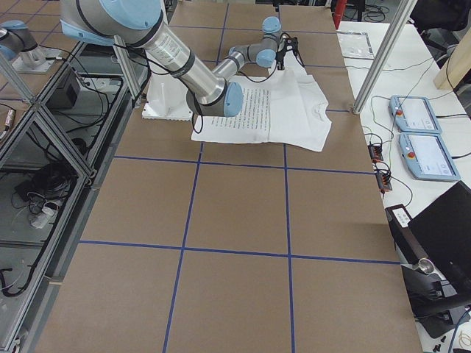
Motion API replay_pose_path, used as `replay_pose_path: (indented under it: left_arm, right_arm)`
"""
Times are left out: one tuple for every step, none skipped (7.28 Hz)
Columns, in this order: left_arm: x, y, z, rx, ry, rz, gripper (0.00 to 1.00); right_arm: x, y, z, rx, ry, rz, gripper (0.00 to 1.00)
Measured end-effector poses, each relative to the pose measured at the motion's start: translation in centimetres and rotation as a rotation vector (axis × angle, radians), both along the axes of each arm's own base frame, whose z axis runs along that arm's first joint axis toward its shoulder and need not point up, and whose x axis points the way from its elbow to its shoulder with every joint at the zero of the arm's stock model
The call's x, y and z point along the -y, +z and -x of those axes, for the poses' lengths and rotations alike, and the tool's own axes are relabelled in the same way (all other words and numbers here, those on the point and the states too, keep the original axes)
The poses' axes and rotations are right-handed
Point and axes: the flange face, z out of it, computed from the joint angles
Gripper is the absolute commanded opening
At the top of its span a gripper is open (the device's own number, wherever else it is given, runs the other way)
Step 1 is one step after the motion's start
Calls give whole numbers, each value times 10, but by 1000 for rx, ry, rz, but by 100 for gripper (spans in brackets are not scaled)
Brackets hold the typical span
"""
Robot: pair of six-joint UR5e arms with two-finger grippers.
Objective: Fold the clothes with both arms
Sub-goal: 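Carry the sleeve across the shirt body toward the collar with the right gripper, then release the sleeve and lift the right gripper back toward its side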
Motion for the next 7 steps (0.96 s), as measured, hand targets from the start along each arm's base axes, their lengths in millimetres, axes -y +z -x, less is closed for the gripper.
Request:
replay_pose_path:
  left_arm:
    - [5,-1,-1,0,0,-1,100]
    - [8,-1,-1,0,0,0,100]
    - [11,0,-1,0,-1,3,100]
    - [13,2,-2,0,-2,9,100]
    - [17,3,-3,-5,-19,29,100]
    - [21,0,-10,-23,-51,58,100]
    - [23,-3,-29,-52,-86,92,100]
  right_arm:
    - [-1,0,8,18,25,-27,100]
    - [-3,0,12,25,35,-40,100]
    - [-4,1,14,26,37,-42,100]
    - [-4,2,14,15,36,-34,100]
    - [-5,0,11,-19,28,-6,100]
    - [-4,-8,-3,-65,8,40,100]
    - [0,-15,-26,-117,-23,103,100]
